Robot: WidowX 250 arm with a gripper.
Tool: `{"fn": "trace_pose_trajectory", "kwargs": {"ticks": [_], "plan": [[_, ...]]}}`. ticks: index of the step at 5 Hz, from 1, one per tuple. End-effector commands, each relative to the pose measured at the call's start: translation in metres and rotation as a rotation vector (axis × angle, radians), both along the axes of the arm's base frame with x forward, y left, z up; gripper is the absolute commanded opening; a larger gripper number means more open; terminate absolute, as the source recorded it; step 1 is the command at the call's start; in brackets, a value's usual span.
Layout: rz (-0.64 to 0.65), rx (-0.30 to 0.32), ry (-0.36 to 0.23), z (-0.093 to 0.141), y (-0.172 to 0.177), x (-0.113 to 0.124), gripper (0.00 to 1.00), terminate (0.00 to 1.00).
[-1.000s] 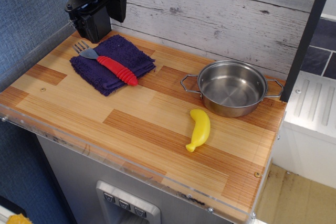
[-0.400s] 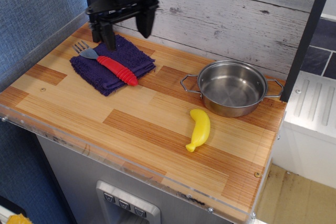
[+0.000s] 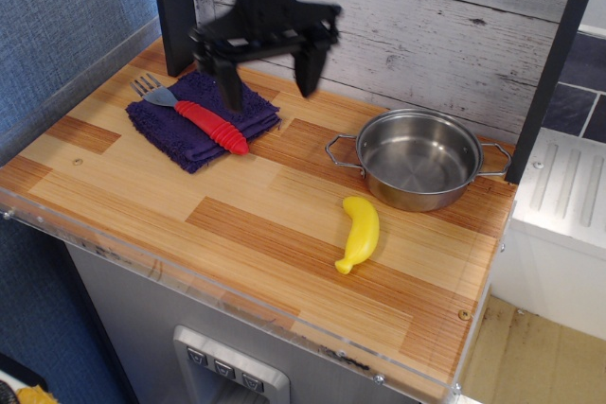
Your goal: Take the banana and place it below the purple cloth.
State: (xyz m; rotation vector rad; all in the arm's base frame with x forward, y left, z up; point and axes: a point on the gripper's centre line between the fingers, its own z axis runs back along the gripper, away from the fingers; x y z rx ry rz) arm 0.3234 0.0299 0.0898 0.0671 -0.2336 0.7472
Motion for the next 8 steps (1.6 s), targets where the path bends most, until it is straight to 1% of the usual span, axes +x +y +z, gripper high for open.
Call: {"fn": "trace_pose_trajectory", "kwargs": {"ticks": [1,2,3,4,5,6,7,8], "plan": [[-0.265,0.102,-0.084,-0.001,-0.049,-0.014,1.0,0.0],[-0.379,0.161,-0.058,-0.017,-0.069,-0.024,1.0,0.0],[-0.469,0.173,-0.019,-0.032,-0.087,-0.041,1.0,0.0],[-0.484,0.17,0.014,-0.046,-0.09,-0.053,1.0,0.0],[-0.474,0.177,0.028,-0.058,-0.085,-0.056,1.0,0.0],[-0.456,0.178,0.031,-0.066,-0.076,-0.049,1.0,0.0],[-0.445,0.224,0.041,-0.062,-0.074,-0.042,1.0,0.0],[-0.446,0.222,0.04,-0.063,-0.073,-0.039,1.0,0.0]]}}
